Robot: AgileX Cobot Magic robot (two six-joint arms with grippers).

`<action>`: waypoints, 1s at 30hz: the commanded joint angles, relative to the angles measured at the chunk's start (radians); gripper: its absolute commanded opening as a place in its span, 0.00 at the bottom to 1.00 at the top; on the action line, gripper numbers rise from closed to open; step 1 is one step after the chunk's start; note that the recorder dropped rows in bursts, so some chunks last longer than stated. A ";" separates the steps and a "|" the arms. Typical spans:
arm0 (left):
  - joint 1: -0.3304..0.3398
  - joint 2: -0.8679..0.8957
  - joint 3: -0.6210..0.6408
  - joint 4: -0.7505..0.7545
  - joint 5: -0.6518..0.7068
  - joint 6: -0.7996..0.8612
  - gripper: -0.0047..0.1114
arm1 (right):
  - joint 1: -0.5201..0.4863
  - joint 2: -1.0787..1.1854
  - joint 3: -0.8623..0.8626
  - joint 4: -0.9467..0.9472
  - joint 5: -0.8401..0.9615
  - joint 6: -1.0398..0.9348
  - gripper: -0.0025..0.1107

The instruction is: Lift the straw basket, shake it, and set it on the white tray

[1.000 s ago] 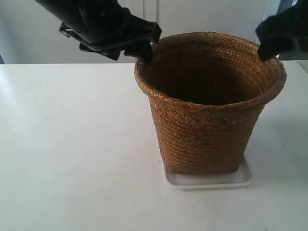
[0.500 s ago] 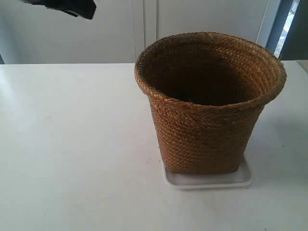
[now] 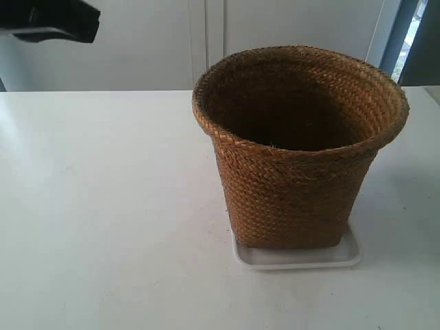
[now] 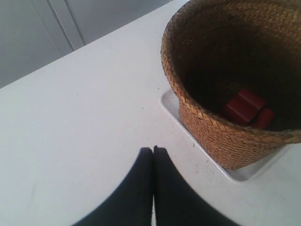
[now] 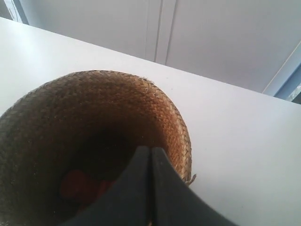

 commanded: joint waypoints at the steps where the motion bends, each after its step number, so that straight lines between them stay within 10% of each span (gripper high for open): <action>1: 0.000 -0.062 0.115 0.002 -0.121 -0.019 0.04 | -0.003 -0.018 0.008 0.006 -0.016 -0.012 0.02; 18: 0.000 -0.293 0.453 -0.008 -0.548 -0.109 0.04 | -0.001 -0.378 0.491 0.167 -0.487 -0.177 0.02; 30: 0.000 -0.419 0.520 0.018 -0.500 -0.087 0.04 | -0.001 -0.515 0.605 0.163 -0.164 -0.184 0.02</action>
